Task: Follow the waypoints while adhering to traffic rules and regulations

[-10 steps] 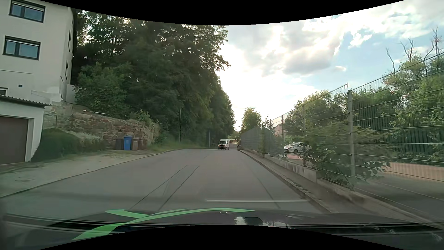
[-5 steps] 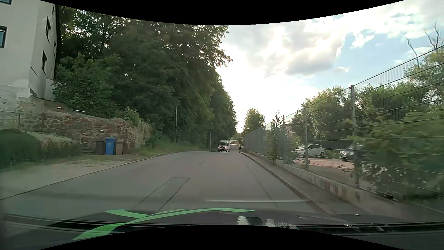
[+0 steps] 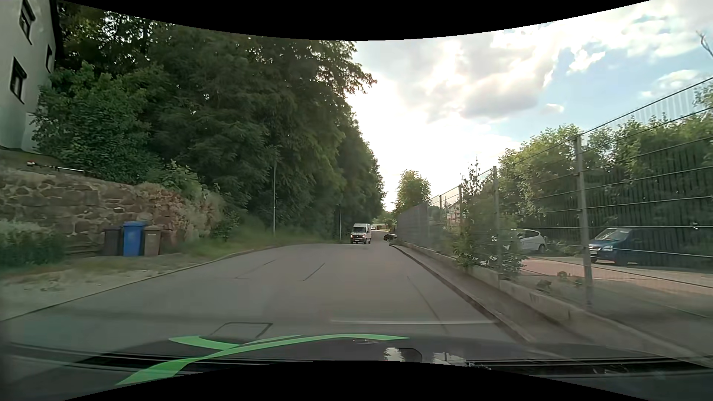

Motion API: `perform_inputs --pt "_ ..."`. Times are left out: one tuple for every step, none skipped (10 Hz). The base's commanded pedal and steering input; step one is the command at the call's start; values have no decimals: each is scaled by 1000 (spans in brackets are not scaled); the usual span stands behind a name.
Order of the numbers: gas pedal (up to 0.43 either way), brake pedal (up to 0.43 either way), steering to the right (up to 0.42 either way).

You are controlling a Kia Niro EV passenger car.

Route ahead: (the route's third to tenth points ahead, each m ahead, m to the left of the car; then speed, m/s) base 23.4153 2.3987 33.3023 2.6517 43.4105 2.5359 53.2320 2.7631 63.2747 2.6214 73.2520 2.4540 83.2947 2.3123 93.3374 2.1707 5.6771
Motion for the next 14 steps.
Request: perform_inputs --pt "197 0 -20" --pt "197 0 -17" --pt "197 0 -16" --pt "197 0 -15" --pt "197 0 -14" --pt "197 0 -11" --pt "177 0 -9" --pt "157 0 -7" --pt "130 0 -4" --pt "118 0 -4" --pt "118 0 -3" --pt "118 0 -3" --pt "118 0 -3" --pt "118 0 -3"
